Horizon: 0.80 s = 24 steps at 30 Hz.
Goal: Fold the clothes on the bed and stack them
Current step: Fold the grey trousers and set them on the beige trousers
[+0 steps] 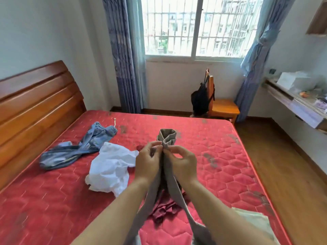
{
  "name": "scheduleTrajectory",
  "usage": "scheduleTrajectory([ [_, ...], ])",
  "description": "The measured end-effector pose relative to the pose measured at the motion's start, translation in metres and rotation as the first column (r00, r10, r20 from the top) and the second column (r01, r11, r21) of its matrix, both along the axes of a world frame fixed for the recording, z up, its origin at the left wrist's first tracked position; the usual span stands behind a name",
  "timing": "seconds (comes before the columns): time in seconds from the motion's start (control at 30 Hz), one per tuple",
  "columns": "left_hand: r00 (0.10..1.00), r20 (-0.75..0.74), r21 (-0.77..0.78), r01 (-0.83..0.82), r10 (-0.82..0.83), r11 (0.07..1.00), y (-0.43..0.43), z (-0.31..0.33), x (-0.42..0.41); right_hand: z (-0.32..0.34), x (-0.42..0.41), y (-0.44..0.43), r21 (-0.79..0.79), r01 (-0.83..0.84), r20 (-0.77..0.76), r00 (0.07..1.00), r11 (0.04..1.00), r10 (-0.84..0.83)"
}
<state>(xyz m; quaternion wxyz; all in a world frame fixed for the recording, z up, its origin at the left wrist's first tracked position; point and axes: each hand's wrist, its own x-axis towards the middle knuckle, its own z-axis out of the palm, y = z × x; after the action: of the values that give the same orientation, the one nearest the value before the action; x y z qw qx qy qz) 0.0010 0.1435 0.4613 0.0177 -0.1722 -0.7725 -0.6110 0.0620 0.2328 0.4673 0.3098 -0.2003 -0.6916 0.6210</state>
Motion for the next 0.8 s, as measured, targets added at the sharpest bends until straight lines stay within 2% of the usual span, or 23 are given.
scheduleTrajectory([
  [0.1,0.987,0.138,0.078,0.074,-0.084,0.994,0.004,-0.016,0.006,-0.020,-0.004,-0.004,-0.111,-0.174,0.050,0.982,0.979,0.180],
  [0.13,0.985,0.145,0.087,0.083,-0.095,0.993,0.002,-0.016,0.006,-0.022,-0.003,0.000,-0.101,-0.244,0.067,0.966,0.965,0.251],
  [0.2,0.992,0.113,0.066,0.053,-0.060,0.996,-0.004,-0.014,0.002,-0.020,0.001,0.016,0.038,-0.309,0.073,0.949,0.950,0.306],
  [0.3,0.999,-0.037,0.007,0.038,-0.038,0.999,-0.009,0.019,-0.011,0.009,0.000,0.062,0.350,-0.112,-0.015,0.992,0.930,0.125],
  [0.37,0.978,-0.201,0.023,0.063,-0.057,0.998,-0.007,0.065,-0.025,0.045,-0.011,0.090,0.455,-0.017,-0.090,0.994,0.890,0.065],
  [0.47,0.909,-0.417,0.030,0.045,-0.028,0.999,-0.002,0.151,-0.043,0.105,-0.034,0.105,0.465,-0.043,-0.172,0.976,0.884,0.137],
  [0.6,0.816,-0.575,0.093,-0.006,0.059,0.996,-0.004,0.248,-0.054,0.183,-0.048,0.100,0.260,-0.263,-0.332,0.879,0.929,0.342],
  [0.63,0.787,-0.610,0.122,-0.017,0.088,0.992,-0.007,0.269,-0.054,0.204,-0.047,0.096,0.253,-0.268,-0.386,0.853,0.930,0.351],
  [0.8,0.696,-0.681,0.272,-0.048,0.227,0.961,-0.025,0.337,-0.054,0.293,-0.026,0.072,0.403,-0.050,-0.515,0.813,0.914,0.272],
])
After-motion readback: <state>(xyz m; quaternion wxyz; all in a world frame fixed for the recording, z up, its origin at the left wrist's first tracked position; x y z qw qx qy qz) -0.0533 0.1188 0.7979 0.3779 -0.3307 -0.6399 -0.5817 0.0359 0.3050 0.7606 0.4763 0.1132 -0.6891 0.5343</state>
